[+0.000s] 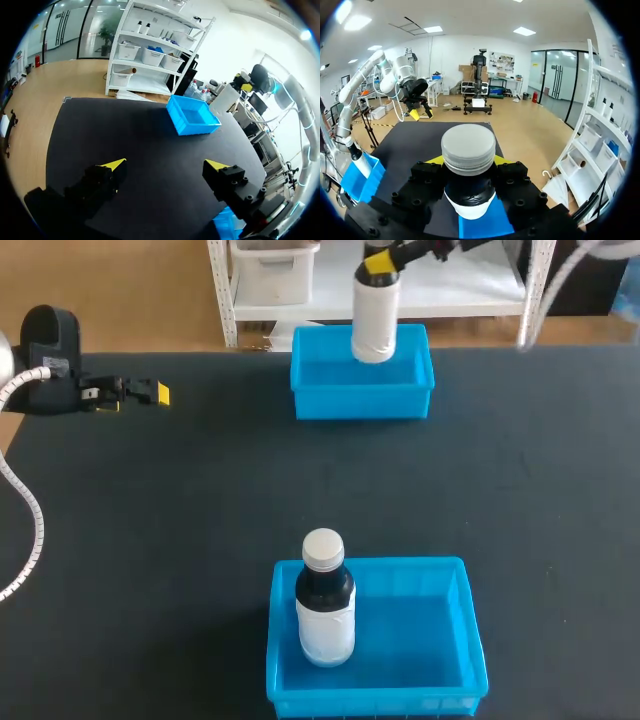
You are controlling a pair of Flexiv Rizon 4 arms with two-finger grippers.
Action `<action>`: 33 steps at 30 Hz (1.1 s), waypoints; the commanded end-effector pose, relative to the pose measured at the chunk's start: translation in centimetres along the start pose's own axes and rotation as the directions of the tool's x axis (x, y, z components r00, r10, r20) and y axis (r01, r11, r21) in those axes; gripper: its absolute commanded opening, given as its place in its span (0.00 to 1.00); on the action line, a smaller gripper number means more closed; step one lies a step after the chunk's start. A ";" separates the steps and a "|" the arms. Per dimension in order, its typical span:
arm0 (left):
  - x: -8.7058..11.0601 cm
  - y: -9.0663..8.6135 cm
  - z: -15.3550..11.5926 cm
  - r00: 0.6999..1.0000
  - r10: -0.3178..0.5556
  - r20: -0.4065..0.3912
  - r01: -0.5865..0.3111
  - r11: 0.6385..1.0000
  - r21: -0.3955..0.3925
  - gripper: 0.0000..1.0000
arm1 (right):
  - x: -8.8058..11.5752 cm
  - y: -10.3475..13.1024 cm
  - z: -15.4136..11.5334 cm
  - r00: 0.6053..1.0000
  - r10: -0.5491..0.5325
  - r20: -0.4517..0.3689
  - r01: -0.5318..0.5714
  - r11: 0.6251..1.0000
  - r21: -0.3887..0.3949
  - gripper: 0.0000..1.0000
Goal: Pick up the bottle, and place it in the far bin if it is heavy, or in the near bin if it is light.
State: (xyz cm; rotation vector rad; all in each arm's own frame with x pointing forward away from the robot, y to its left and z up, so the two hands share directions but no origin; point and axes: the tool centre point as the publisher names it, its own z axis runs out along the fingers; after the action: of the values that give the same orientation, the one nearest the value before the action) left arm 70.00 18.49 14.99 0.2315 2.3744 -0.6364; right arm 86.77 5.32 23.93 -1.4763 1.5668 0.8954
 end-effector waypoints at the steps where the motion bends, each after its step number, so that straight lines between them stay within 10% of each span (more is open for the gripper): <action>1: 0.0 0.0 0.0 1.000 0.000 0.000 0.000 1.000 0.000 1.00 | 0.3 -4.2 3.6 1.000 0.007 0.001 -0.006 0.983 -0.182 0.00; 33: 0.0 0.0 0.0 1.000 0.000 0.000 0.000 1.000 0.000 1.00 | 7.2 -7.9 11.7 0.999 0.046 -0.014 -0.048 0.952 -0.303 0.00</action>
State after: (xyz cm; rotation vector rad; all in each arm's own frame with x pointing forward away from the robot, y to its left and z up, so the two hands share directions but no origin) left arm 70.00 18.49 14.99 0.2315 2.3744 -0.6364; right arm 92.26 11.94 12.56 -1.3521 1.6369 0.7895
